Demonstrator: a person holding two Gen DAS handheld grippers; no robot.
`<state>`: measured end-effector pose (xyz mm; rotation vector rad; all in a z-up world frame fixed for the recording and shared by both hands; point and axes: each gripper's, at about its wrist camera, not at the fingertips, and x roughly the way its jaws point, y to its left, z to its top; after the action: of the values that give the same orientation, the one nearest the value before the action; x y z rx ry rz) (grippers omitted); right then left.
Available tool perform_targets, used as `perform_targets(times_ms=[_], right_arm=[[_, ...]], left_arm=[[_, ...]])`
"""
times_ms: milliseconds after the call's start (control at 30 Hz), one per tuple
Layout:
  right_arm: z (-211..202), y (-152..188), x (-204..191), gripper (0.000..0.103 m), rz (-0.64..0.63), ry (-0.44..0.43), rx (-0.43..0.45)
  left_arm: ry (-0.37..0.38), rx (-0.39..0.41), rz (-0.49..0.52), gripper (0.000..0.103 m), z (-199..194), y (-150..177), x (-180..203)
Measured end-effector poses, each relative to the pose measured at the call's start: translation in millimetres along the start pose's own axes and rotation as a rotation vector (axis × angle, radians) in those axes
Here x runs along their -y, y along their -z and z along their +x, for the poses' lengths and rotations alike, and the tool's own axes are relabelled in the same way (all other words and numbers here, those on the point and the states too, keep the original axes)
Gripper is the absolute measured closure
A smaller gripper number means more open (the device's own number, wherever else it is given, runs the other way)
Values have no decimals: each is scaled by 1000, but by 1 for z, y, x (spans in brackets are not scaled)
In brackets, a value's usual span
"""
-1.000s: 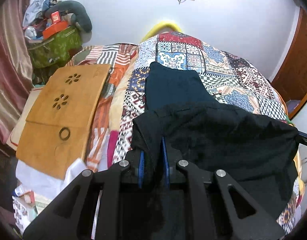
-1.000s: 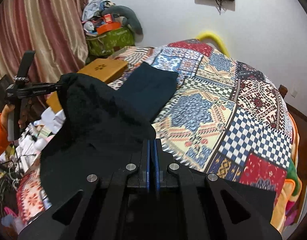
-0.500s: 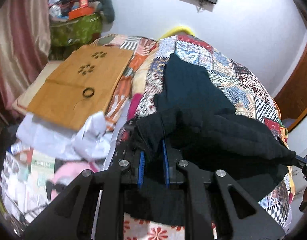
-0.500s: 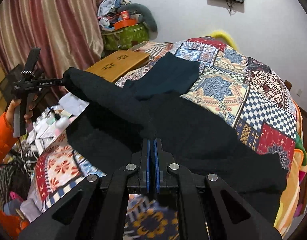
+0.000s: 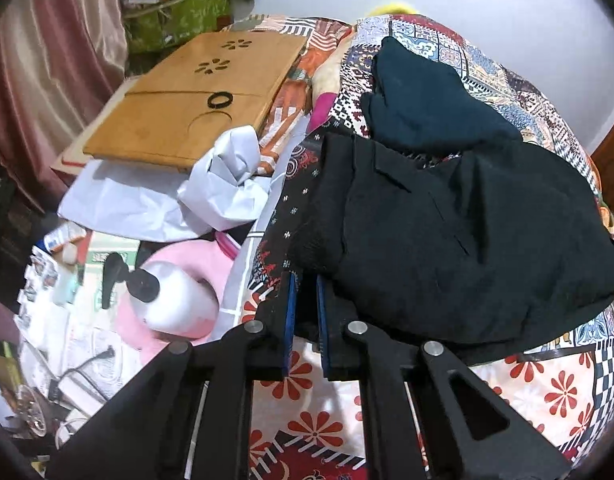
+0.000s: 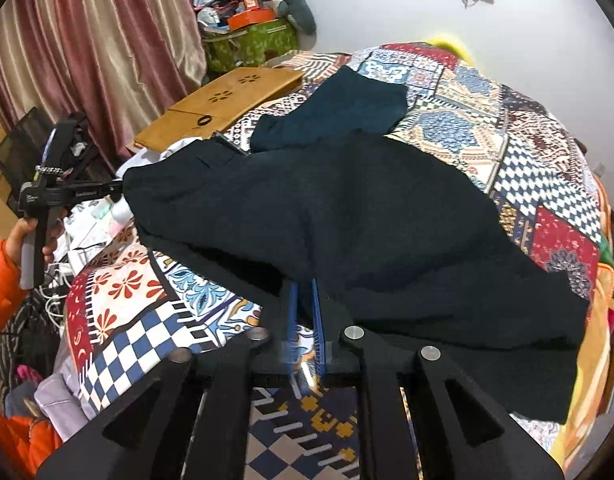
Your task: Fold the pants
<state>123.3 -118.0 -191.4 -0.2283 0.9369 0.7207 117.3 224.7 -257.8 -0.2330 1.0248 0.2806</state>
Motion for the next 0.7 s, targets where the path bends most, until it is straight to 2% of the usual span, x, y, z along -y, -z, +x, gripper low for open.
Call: perform_targets(times_ms=[100, 200, 267, 333, 400, 533, 700], right_arm=[[-9, -2, 6, 85, 29, 5, -2], [-26, -3, 20, 82, 59, 22, 26], [-38, -3, 33, 75, 84, 54, 48], [-51, -1, 51, 67, 117, 97, 75], [-60, 1, 70, 67, 151, 139, 92], [-70, 8, 117, 67, 264, 213, 86], [-68, 18, 171, 67, 384, 292, 59]], left_arm=[[0, 0, -8, 94, -7, -11, 3], [-8, 32, -36, 91, -24, -29, 6], [12, 60, -36, 81, -34, -38, 11], [14, 95, -24, 60, -45, -48, 21], [18, 133, 12, 54, -54, -58, 37], [32, 151, 85, 43, -51, -73, 71], [77, 116, 162, 34, -24, -91, 122]])
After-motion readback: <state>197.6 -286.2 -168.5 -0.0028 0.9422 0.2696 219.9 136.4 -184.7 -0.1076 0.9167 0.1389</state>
